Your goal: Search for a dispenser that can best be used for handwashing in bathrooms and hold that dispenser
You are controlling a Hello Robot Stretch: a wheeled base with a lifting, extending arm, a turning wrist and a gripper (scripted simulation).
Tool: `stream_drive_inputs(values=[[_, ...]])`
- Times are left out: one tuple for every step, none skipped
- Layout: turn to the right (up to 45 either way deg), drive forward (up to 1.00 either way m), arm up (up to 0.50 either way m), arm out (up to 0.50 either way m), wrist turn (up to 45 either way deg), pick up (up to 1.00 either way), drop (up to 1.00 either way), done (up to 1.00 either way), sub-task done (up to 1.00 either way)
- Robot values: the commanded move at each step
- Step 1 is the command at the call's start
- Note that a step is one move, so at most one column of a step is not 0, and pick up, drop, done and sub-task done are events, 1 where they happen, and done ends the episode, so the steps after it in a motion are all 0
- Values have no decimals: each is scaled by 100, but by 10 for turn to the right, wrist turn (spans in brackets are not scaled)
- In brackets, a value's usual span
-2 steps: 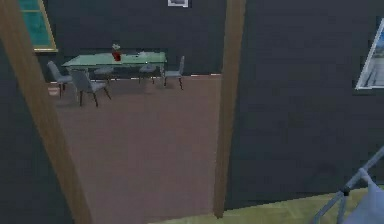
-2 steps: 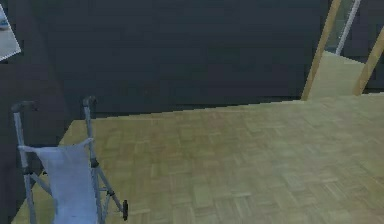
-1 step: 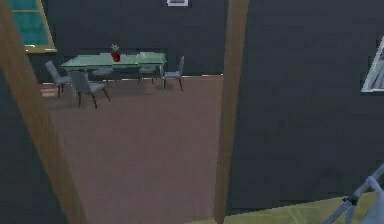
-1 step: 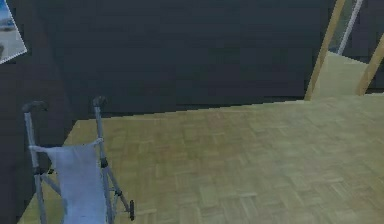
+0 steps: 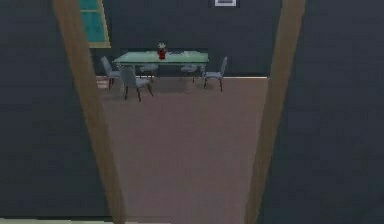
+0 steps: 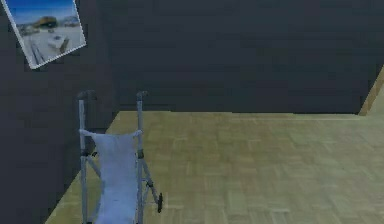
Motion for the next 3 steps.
stream_drive_inputs(values=[[0,100,0,0,0,0,0,0,0],[-30,0,0,0,0,0,0,0,0],[0,30,0,0,0,0,0,0,0]])
